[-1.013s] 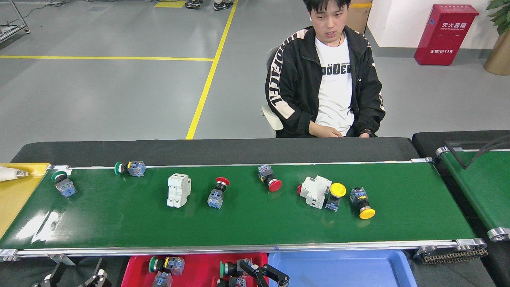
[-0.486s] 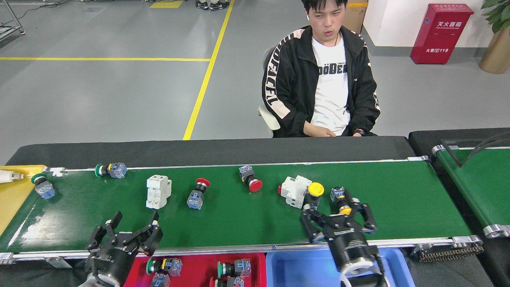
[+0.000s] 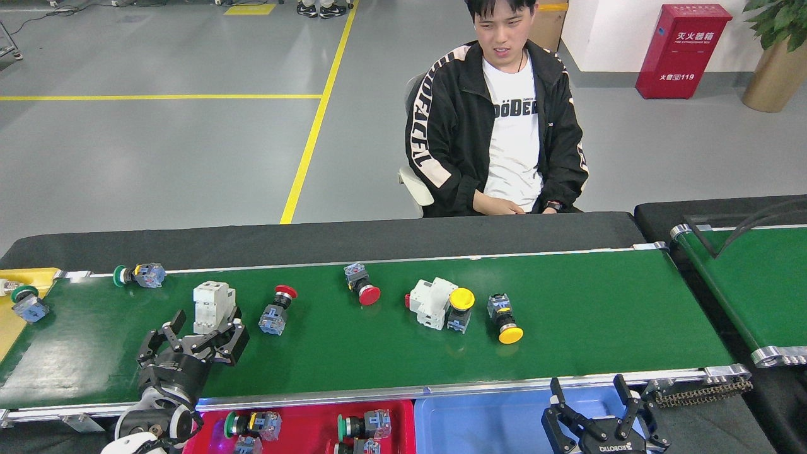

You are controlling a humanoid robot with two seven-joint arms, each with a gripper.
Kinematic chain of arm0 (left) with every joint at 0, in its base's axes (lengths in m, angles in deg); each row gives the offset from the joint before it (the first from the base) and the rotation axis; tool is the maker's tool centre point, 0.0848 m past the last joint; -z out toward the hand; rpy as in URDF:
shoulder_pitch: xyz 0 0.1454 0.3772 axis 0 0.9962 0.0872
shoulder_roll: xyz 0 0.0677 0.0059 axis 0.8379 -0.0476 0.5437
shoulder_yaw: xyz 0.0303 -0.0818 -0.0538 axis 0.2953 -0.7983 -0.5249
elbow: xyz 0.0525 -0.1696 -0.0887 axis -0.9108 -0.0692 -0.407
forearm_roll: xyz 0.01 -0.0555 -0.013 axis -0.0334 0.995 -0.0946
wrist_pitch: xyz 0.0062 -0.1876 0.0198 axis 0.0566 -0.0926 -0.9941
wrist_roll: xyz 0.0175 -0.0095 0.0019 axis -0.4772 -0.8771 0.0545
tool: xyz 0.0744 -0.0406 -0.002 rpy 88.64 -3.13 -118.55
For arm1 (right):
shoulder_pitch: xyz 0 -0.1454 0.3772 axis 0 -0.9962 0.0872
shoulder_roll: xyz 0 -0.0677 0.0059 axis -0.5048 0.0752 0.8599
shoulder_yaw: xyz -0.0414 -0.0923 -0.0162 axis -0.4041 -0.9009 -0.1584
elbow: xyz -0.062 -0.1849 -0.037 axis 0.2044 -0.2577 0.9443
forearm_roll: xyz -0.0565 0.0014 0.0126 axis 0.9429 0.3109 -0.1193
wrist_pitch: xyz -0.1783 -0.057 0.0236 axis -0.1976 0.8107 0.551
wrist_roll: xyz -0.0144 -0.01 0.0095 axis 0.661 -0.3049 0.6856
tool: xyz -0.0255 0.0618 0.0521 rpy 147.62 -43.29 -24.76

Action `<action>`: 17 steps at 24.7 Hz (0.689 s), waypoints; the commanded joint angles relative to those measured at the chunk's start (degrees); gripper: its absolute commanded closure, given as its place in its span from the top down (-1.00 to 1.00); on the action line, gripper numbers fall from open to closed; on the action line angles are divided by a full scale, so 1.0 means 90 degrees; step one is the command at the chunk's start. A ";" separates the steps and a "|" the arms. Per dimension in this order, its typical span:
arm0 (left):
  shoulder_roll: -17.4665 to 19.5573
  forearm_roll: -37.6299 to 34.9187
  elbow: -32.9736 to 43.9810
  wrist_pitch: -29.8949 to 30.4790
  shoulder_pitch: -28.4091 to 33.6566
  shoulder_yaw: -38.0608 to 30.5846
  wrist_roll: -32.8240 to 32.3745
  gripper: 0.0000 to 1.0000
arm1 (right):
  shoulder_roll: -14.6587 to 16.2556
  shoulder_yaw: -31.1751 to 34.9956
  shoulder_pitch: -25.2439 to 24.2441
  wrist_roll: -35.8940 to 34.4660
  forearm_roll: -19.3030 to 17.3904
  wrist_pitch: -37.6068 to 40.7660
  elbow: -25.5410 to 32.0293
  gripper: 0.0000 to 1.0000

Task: Pick switch part from conveyor to tray

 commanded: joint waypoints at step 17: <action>0.0178 0.1161 0.2562 0.0693 0.1407 0.0000 -0.0113 -0.99 | -0.0921 -0.1503 0.2686 0.0803 0.0126 -0.1064 -0.3161 0.00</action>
